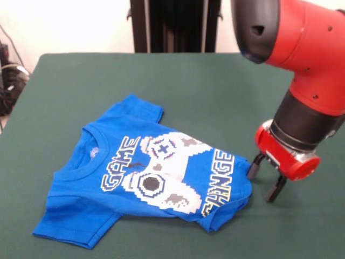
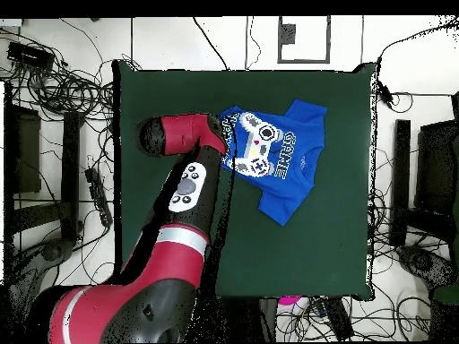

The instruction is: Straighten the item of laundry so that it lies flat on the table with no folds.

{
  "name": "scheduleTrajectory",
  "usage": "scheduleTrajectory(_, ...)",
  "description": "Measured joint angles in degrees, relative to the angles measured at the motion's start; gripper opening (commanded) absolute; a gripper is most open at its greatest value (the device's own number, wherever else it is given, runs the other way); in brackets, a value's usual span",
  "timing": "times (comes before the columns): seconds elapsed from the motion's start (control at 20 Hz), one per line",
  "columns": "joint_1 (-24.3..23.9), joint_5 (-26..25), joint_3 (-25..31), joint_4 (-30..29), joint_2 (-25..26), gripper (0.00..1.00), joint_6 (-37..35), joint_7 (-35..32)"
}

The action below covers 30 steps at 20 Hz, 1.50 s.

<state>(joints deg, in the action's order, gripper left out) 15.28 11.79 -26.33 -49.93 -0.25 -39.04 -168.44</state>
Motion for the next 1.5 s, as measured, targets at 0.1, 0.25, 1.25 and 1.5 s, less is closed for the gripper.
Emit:
scheduleTrajectory(0.1, 0.5, -0.6, -0.9, 0.1, 0.2, 1.00, 0.0, 0.0)
scheduleTrajectory(0.25, 0.9, -1.3, -2.1, 0.4, 0.6, 1.00, 0.0, 0.0)
scheduleTrajectory(1.25, -2.1, -0.3, 4.3, -2.9, -2.6, 1.00, -2.6, 0.0)
scheduleTrajectory(1.5, -1.3, -0.5, 4.4, -3.3, -2.7, 1.00, -3.5, 0.0)
